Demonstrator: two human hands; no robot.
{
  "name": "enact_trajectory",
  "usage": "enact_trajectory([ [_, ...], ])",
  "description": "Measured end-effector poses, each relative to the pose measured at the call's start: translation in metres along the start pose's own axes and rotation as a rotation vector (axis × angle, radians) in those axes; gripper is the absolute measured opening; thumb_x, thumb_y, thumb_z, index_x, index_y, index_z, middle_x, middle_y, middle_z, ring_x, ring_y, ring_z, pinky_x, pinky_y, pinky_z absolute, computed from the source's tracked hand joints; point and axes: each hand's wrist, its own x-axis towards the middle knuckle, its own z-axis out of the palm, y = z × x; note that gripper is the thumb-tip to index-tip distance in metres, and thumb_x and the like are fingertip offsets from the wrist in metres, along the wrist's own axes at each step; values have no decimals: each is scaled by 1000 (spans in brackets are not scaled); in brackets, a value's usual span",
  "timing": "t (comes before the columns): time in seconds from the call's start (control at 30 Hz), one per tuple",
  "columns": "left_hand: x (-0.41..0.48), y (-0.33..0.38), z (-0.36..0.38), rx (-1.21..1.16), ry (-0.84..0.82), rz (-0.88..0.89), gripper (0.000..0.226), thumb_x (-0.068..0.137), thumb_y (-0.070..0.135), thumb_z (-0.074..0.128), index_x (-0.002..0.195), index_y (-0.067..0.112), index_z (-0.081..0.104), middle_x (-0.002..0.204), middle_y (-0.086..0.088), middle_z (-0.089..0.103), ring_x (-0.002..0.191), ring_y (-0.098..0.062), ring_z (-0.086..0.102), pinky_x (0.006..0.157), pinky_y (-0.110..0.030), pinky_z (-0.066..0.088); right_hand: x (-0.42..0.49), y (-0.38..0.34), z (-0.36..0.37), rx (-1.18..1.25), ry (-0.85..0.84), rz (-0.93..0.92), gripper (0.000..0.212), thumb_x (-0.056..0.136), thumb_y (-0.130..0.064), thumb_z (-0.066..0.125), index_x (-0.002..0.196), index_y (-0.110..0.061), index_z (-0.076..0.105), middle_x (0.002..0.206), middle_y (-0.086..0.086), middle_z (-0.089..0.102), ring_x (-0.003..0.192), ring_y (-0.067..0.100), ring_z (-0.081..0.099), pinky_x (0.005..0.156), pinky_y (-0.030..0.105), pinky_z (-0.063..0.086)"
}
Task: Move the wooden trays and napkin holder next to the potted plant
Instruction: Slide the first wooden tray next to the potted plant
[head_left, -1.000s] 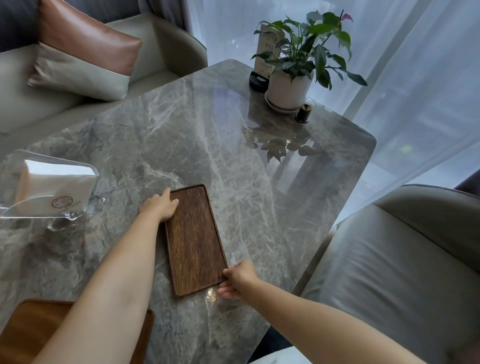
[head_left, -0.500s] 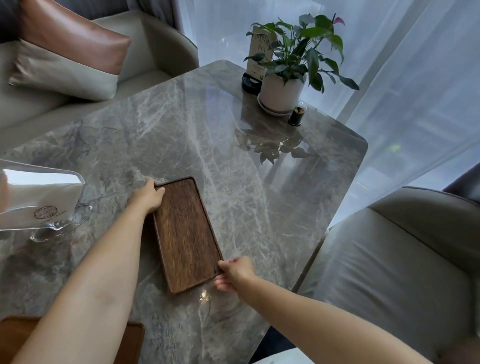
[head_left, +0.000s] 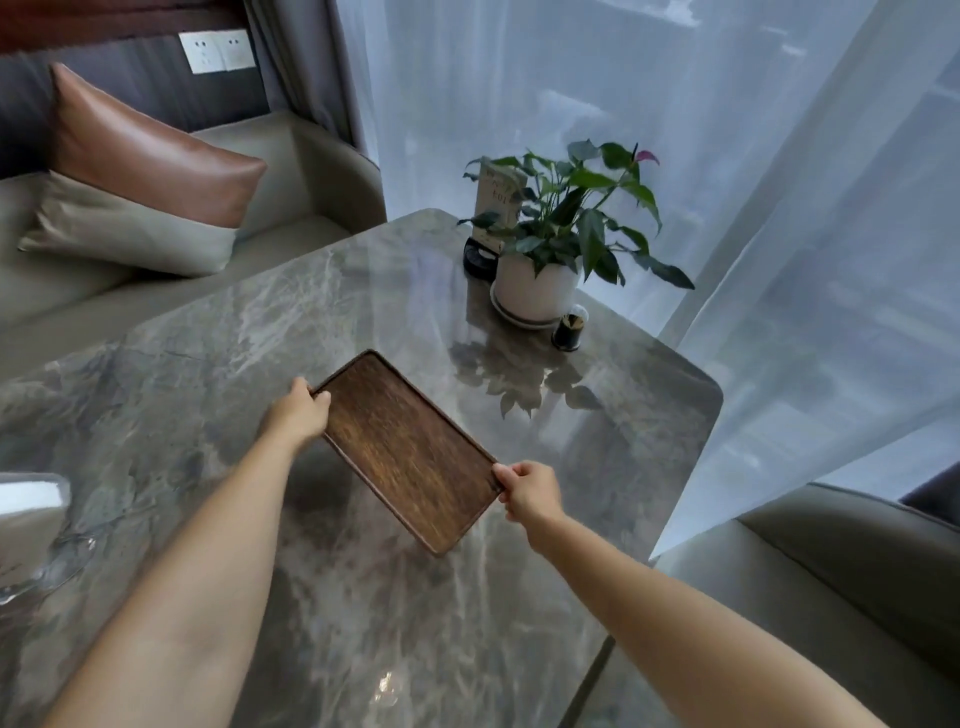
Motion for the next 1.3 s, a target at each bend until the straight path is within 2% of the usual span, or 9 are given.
enact_trajectory([
  [0.2, 30, 75, 26, -28, -41, -35, 49, 98, 32, 37, 133, -3, 34, 138, -32, 44, 127, -45, 43, 105, -46, 37, 79, -40, -57, -105, 48, -80, 27, 91, -20, 54, 67, -9, 53, 53, 2, 49, 48, 13, 43, 49, 24, 36],
  [0.4, 69, 127, 54, -47, -70, -29, 47, 97, 25, 42, 133, -6, 36, 139, -32, 43, 130, -44, 41, 107, -44, 35, 155, -59, -86, -164, 59, -83, 31, 91, -21, 55, 61, -13, 51, 56, 3, 51, 52, 13, 46, 54, 28, 38],
  [0.5, 87, 142, 66, -48, -76, -42, 45, 96, 23, 45, 132, -4, 39, 138, -30, 45, 129, -43, 43, 106, -42, 36, 188, -64, -89, -215, 71, -73, 33, 89, -22, 57, 58, -14, 51, 56, 2, 52, 54, 16, 48, 62, 34, 40],
  [0.63, 106, 153, 78, -97, -116, -72, 48, 93, 23, 51, 133, -1, 39, 137, -26, 48, 127, -40, 45, 105, -42, 39, 218, -64, -90, -297, 49, -75, 39, 90, -21, 55, 53, -16, 46, 55, 1, 49, 61, 20, 48, 65, 32, 37],
  [0.8, 123, 163, 88, -122, -126, -98, 47, 90, 22, 55, 129, 0, 43, 135, -25, 50, 124, -39, 48, 102, -43, 40, 242, -60, -90, -326, 23, -52, 37, 90, -20, 55, 54, -17, 48, 52, 2, 51, 52, 18, 47, 67, 38, 45],
  [1.03, 140, 179, 89, -103, -101, -60, 47, 87, 20, 55, 129, 2, 45, 134, -25, 49, 124, -38, 47, 101, -40, 40, 256, -62, -91, -270, 9, -16, 33, 92, -18, 53, 60, -9, 50, 50, 5, 50, 41, 15, 48, 49, 28, 46],
  [1.17, 144, 182, 89, -22, -113, -27, 46, 87, 23, 54, 126, 1, 43, 133, -26, 49, 122, -39, 48, 99, -42, 42, 261, -67, -93, -288, 6, -21, 39, 93, -17, 52, 55, -10, 48, 49, 6, 49, 40, 15, 48, 45, 26, 46],
  [1.23, 146, 183, 90, 20, -115, -16, 48, 87, 25, 54, 126, 0, 41, 133, -27, 48, 123, -40, 48, 100, -43, 43, 263, -68, -94, -300, 14, -30, 41, 93, -16, 51, 52, -9, 47, 48, 7, 49, 39, 16, 48, 46, 27, 47],
  [1.3, 148, 184, 91, 51, -111, -9, 50, 86, 27, 54, 127, 1, 41, 134, -26, 48, 123, -40, 48, 102, -44, 43, 265, -69, -94, -323, 17, -35, 44, 93, -16, 51, 50, -9, 46, 47, 8, 50, 40, 17, 49, 57, 35, 52],
])
